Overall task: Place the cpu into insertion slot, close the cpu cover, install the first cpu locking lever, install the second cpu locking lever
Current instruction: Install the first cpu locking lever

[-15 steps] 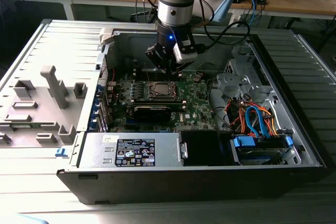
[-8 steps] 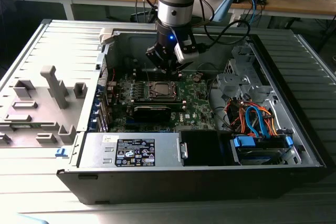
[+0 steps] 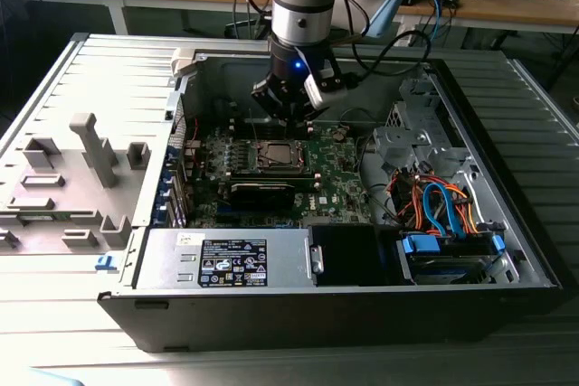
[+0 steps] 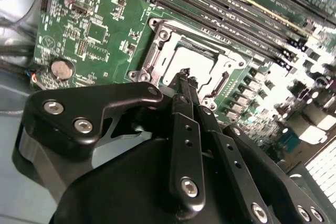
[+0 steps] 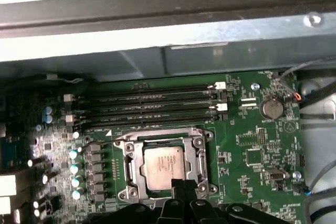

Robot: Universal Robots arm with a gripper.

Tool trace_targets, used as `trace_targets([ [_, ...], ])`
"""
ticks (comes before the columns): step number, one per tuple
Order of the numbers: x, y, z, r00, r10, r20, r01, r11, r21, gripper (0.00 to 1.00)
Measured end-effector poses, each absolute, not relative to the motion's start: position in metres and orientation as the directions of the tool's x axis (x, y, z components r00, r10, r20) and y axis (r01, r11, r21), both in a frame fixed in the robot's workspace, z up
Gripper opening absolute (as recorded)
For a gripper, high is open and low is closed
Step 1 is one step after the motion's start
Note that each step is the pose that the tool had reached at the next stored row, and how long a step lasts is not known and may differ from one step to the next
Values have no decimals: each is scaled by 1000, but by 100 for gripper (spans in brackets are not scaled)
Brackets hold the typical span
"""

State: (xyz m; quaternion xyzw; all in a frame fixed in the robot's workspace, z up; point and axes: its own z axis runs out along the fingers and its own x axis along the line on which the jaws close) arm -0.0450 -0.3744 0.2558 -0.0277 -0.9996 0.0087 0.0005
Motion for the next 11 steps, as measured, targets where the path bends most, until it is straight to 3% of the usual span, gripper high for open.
trace_targets([
  [11,-47,-374,256,-1000,-6,0,-6,1000,-17,11],
])
